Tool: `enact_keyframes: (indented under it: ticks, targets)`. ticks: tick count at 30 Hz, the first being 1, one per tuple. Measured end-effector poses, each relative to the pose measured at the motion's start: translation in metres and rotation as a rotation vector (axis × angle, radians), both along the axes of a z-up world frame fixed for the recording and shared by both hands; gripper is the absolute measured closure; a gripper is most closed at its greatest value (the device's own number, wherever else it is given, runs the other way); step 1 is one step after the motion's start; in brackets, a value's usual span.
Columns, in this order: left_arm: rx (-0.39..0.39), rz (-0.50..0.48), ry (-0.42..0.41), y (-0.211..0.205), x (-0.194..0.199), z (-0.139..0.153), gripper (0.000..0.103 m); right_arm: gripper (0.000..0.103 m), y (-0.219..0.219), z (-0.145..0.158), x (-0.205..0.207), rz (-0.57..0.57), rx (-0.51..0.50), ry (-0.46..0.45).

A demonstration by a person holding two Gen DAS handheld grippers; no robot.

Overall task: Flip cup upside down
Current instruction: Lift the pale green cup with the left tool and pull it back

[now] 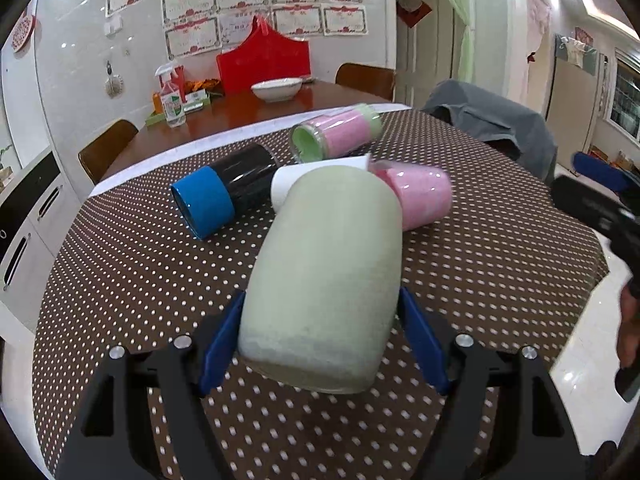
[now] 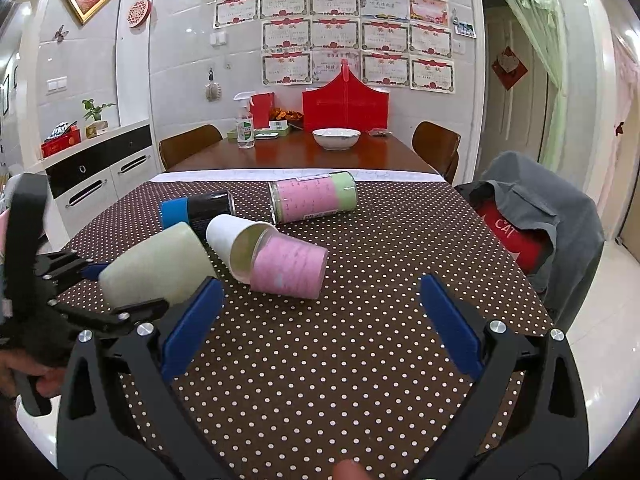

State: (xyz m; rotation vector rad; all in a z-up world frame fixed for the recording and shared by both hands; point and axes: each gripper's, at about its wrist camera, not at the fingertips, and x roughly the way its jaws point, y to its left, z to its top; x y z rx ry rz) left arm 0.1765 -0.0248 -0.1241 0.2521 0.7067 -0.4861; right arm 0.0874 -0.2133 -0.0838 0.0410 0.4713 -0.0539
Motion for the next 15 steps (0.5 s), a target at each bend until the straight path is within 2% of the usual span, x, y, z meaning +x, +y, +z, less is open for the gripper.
enact_keyframes:
  ticks: [8,15]
  targets:
    - [-0.005,-0.046,-0.010,-0.009,-0.048,-0.001,0.029,0.006,-0.004,-0.002,-0.007,0.003,0.007,0.005]
    - [0.016,-0.062,0.012,-0.020,-0.060,-0.018,0.029,0.006,-0.008,-0.005,-0.013,0.000,0.008,0.011]
